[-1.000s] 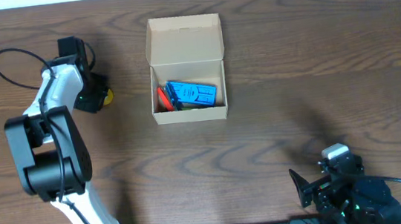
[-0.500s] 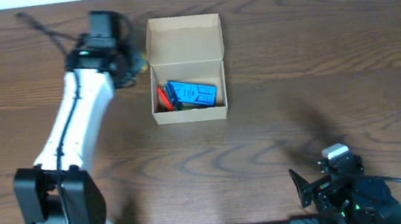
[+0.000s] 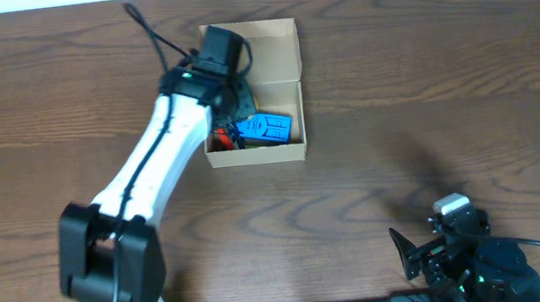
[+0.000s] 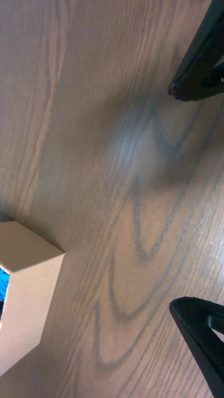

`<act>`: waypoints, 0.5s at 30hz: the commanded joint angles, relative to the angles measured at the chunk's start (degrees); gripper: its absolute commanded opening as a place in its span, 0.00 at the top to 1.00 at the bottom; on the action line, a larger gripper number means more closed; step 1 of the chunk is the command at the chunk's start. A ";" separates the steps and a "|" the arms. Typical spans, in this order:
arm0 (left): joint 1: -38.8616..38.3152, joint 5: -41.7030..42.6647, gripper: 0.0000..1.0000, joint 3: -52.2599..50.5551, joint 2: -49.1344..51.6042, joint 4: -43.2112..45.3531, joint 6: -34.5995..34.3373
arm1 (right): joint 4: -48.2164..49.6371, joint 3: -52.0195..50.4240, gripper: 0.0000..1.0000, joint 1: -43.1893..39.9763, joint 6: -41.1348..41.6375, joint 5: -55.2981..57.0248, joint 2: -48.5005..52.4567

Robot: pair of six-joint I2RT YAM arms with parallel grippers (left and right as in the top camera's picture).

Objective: Pack container
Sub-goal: 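Lower tape roll into the cardboard box and open left gripper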

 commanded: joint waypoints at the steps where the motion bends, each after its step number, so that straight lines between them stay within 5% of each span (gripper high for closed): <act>1: -1.66 -0.39 0.90 1.01 3.72 0.00 1.22 | -0.09 -0.09 0.01 -0.31 0.87 0.17 -0.31; 6: -2.38 -0.39 0.86 1.01 5.95 1.11 1.22 | -0.09 -0.09 0.01 -0.31 0.87 0.17 -0.31; 9: -2.38 -0.39 0.70 1.01 6.08 1.79 1.22 | -0.09 -0.09 0.01 -0.31 0.87 0.17 -0.31; 15: -2.40 -0.24 0.52 1.01 5.95 2.45 1.22 | -0.09 -0.09 0.01 -0.31 0.87 0.17 -0.31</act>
